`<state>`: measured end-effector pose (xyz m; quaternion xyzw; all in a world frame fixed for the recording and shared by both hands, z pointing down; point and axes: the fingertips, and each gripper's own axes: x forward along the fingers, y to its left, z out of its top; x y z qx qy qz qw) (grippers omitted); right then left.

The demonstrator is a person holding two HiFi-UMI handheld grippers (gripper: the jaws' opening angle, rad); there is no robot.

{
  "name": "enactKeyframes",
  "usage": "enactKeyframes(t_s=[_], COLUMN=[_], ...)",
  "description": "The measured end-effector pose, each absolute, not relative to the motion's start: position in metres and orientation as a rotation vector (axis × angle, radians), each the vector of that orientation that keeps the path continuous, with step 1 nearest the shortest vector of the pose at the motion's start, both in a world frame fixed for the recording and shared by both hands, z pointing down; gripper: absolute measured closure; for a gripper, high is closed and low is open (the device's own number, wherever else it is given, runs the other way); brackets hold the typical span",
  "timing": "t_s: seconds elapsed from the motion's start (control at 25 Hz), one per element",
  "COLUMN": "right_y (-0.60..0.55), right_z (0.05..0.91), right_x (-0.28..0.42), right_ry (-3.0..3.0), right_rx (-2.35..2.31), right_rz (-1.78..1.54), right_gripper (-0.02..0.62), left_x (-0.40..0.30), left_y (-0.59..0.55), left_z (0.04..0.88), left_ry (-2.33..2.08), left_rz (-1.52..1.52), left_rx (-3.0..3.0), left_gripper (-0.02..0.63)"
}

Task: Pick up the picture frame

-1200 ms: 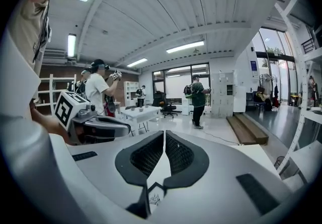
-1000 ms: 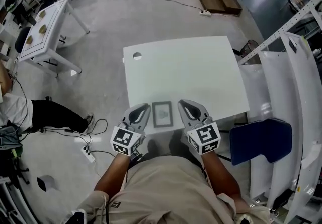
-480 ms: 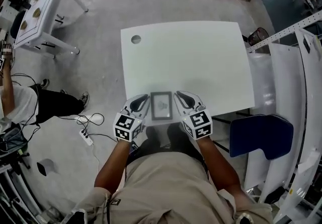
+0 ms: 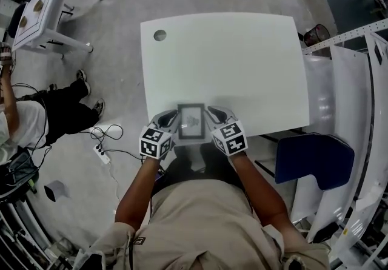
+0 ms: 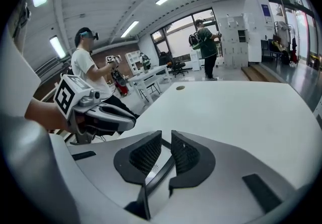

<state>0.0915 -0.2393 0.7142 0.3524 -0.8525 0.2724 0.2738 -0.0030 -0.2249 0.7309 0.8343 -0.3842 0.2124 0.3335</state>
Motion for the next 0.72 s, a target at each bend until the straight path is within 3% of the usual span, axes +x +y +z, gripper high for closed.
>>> enactKeyframes(t_s=[0.24,0.36,0.72], right_y=[-0.233,-0.226,-0.209], right_z=[0.753,0.773,0.812], right_x=[0.091,0.091,0.092], right_ry=[-2.234,-2.197,-2.104], right_rx=[0.875,0.838,0.783], right_rz=[0.800,0.851,0.910], right_gripper=[0.560,0.511,0.486], left_x=[-0.004,-0.003,0.000], left_y=[-0.220,-0.217,-0.202], left_z=[0.764,0.780,0.808], left_ry=[-0.986,-0.968,-0.907], left_rz=[0.605,0.626,0.645], left_rx=[2.103,2.069,1.987], left_gripper=[0.558,0.529,0.485])
